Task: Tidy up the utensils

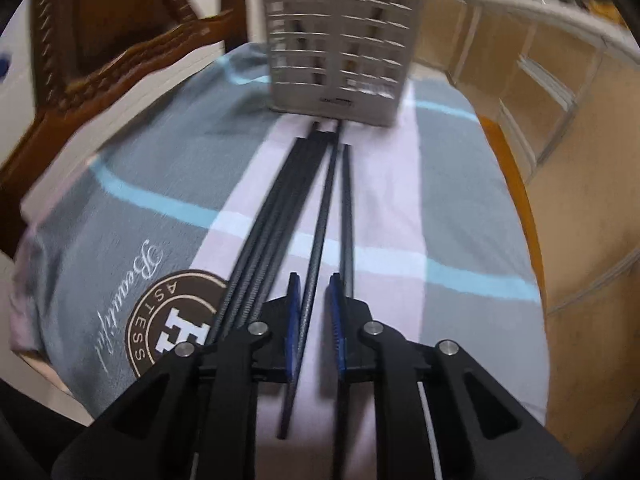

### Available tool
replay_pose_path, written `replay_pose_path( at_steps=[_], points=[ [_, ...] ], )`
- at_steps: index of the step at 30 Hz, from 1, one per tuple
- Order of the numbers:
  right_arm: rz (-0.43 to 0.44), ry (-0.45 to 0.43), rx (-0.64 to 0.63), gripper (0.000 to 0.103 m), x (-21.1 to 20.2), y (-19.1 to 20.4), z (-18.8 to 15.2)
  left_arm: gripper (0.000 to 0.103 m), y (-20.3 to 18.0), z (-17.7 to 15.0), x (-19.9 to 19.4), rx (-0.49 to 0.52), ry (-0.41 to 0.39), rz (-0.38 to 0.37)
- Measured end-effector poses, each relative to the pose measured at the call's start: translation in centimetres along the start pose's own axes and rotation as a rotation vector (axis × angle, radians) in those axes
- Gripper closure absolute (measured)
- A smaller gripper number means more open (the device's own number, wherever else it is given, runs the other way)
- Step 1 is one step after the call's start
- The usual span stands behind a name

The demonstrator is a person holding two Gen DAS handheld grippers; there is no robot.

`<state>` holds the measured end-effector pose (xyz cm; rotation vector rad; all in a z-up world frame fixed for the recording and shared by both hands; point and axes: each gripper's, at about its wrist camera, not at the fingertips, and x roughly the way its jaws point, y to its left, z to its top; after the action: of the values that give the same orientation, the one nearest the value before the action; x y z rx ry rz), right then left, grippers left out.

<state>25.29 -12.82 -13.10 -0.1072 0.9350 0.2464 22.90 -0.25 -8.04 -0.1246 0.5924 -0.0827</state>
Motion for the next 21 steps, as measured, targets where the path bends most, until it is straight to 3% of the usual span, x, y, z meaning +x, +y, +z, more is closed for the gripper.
replay_pose_path(
  at_steps=[9,16,18,21],
  points=[
    [0.018,-0.036,0.211,0.097,-3.5,-2.9,-5.6,0.008,-1.0,-0.1,0.3,0.014,0.022,-0.04],
    [0.093,-0.029,0.292,0.095,-4.3,-3.1,-6.6,0.008,-2.4,-0.6,0.4,0.057,0.031,-0.048],
    [0.084,-0.079,0.268,0.077,-5.4,-3.4,-5.9,0.008,-2.1,-0.6,0.4,0.052,0.03,-0.041],
    [0.023,-0.133,0.159,0.067,-6.0,-3.4,-4.4,0.008,-1.3,-0.4,0.5,0.027,0.031,-0.033]
  ],
)
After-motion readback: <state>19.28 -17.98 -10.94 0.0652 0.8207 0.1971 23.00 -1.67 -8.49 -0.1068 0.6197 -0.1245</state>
